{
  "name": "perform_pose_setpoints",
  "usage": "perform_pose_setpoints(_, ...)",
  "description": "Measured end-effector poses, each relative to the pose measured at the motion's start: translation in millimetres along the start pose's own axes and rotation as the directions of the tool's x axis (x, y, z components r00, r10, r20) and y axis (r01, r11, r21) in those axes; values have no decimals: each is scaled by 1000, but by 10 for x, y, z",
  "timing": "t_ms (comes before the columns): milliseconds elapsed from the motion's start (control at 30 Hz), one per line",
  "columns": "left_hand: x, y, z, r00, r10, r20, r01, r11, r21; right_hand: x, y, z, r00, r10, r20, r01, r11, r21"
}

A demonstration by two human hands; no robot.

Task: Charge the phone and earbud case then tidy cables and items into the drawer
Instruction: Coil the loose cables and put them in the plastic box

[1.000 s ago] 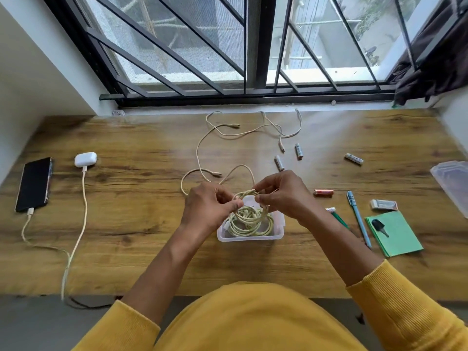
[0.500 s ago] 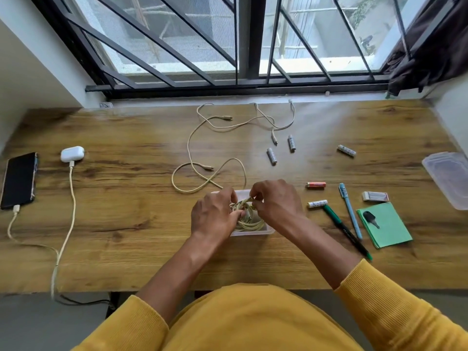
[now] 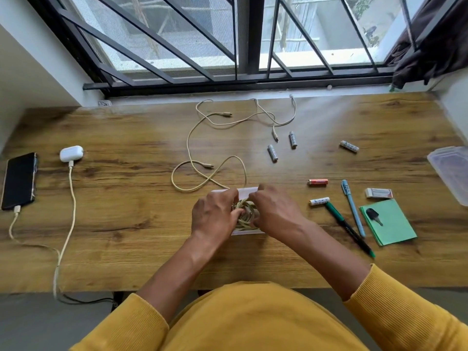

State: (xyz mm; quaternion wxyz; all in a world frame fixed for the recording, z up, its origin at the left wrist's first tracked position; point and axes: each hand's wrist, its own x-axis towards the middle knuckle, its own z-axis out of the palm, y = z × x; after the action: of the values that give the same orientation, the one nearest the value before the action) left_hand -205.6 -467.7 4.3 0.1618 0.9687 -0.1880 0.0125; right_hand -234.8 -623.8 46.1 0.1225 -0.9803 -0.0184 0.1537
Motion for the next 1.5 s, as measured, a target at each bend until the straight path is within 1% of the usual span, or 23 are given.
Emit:
perform_pose_setpoints(100, -17, 8, 4, 999, 38, 11, -39, 999, 24, -54, -10, 24, 999, -43, -27, 41, 997, -60)
perform_pose_setpoints(200, -63, 10, 44, 996, 87, 34, -89, 995, 54, -60, -23, 36, 992, -111, -54, 97, 972, -213)
perform_pose_setpoints(367, -110, 24, 56, 993, 106, 47, -108, 993, 53, -27, -83, 61, 991, -132, -23, 120, 949, -293)
perform_pose_setpoints(433, -130, 37, 68, 994, 106, 31, -108, 993, 49, -41, -64, 96, 991, -132, -33, 118, 953, -279)
perform_pose_setpoints(533, -157, 40, 106, 994, 105, -4, -104, 993, 46, -85, -2, 195, 984, -128, -124, 102, 975, -197)
perform_pose_setpoints(567, -166, 42, 115, 995, 104, -12, -103, 994, 44, -91, 20, 218, 985, -110, -135, 84, 980, -183)
perform_pose_setpoints(633, -174, 50, 117, 994, 108, -19, -107, 993, 46, -85, 64, 248, 985, -97, -143, 71, 982, -176)
perform_pose_setpoints(733, -157, 74, 57, 991, 132, -15, -131, 989, 65, -25, 128, 208, 990, -80, -115, 58, 982, -179)
perform_pose_setpoints(800, -132, 108, -19, 991, 132, 33, -135, 985, 104, 4, 164, 196, 991, -78, -110, 56, 981, -188)
perform_pose_setpoints(933, -62, 166, -167, 976, 76, 202, -118, 972, 202, 20, 221, 217, 992, -73, -100, 57, 986, -155)
perform_pose_setpoints(1000, -13, 141, -216, 965, 55, 258, -109, 974, 198, 3, 254, 212, 992, -61, -110, 51, 994, -95)
perform_pose_setpoints(1067, 25, 85, -242, 958, 34, 284, -83, 983, 162, -27, 287, 198, 991, -50, -121, 45, 998, -42)
perform_pose_setpoints(1167, 21, 7, -264, 974, 15, 224, -31, 997, 66, -69, 283, 150, 991, -62, -116, 57, 997, -46)
perform_pose_setpoints(1300, -3, -4, -297, 988, -7, 157, 10, 1000, -17, -106, 270, 85, 991, -69, -113, 64, 997, -44)
perform_pose_setpoints(1500, -41, -47, -309, 994, -21, 105, 34, 992, -124, -127, 276, 9, 990, -57, -127, 66, 996, 64)
